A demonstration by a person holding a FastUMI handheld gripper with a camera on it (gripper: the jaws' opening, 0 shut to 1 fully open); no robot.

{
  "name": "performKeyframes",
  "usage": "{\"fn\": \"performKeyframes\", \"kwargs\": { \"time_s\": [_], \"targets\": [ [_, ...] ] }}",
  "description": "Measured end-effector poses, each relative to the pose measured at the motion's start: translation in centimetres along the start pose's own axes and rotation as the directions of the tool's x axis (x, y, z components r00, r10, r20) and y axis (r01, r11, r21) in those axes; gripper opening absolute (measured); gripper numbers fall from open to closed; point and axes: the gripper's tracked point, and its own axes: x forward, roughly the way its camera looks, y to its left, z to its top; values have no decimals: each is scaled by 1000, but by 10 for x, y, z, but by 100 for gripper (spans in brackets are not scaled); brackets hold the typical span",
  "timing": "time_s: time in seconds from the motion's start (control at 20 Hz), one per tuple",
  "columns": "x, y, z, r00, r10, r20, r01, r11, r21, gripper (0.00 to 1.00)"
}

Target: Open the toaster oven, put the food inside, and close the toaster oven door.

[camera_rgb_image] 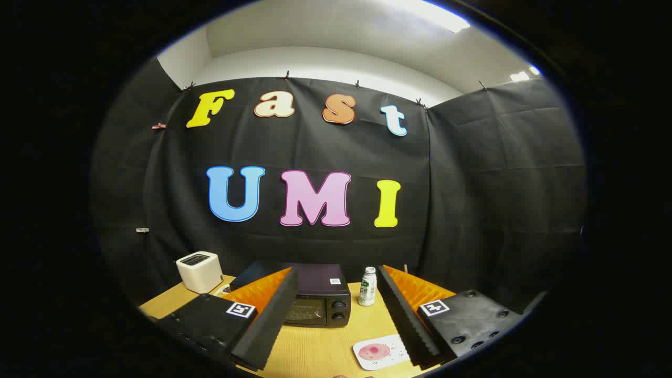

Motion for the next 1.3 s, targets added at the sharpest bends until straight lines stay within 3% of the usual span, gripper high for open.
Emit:
{"fn": "performKeyframes", "kwargs": {
  "time_s": [0.5,1.3],
  "targets": [
    [5,13,-6,999,19,-37,-19,1000,5,97],
    [21,17,-30,996,-12,-90,12,1000,4,97]
  ]
}}
